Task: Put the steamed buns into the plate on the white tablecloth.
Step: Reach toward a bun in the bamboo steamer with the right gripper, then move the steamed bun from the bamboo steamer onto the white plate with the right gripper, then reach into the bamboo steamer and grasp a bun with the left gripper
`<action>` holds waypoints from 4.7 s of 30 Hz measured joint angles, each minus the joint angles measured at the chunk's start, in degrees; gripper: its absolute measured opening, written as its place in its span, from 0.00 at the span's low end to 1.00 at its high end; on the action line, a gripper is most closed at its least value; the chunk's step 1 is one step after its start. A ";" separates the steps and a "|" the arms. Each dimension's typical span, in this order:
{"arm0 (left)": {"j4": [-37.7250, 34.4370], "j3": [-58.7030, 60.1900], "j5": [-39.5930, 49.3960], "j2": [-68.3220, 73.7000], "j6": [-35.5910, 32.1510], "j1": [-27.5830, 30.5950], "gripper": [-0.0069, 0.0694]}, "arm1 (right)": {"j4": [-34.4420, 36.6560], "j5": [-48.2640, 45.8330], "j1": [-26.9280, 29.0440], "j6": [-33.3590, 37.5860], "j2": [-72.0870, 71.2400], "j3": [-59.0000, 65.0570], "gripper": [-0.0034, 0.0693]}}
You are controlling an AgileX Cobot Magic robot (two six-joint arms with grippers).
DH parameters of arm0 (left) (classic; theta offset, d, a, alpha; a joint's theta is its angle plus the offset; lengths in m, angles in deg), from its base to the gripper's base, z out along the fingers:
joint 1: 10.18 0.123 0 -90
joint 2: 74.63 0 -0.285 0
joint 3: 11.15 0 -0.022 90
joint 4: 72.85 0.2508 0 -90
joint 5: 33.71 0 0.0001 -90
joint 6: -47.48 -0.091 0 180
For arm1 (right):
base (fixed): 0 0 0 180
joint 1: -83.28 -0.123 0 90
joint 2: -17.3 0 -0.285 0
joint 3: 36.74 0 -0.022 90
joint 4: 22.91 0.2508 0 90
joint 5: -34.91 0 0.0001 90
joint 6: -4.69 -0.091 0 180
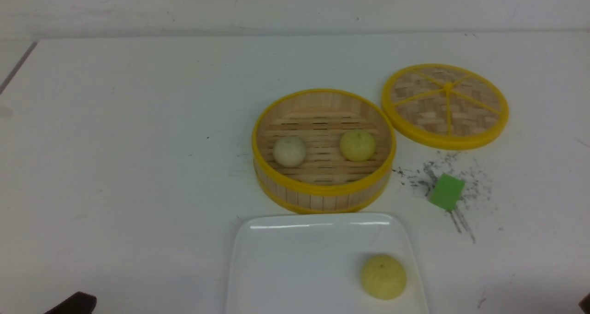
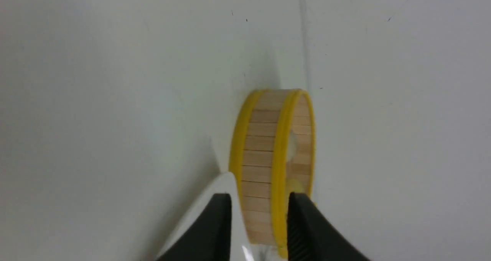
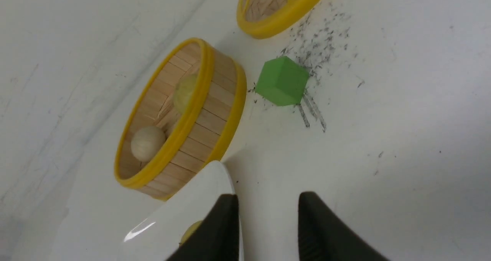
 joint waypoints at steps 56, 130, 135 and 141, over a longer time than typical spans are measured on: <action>6.82 -35.80 35.73 58.30 -51.14 -0.17 0.19 | -6.80 -23.64 -18.95 44.38 104.17 -85.45 0.34; 8.54 -42.10 34.23 58.61 -49.74 -0.17 0.41 | -23.26 -22.75 -32.68 21.79 77.25 -61.40 0.61; 7.38 -52.38 37.88 61.86 -49.74 -0.22 0.41 | -31.45 -32.89 -27.06 17.84 66.22 -61.65 0.29; 6.68 -61.88 39.09 69.83 -50.46 -0.62 0.45 | -36.26 -41.28 -22.26 15.34 55.67 -61.65 0.03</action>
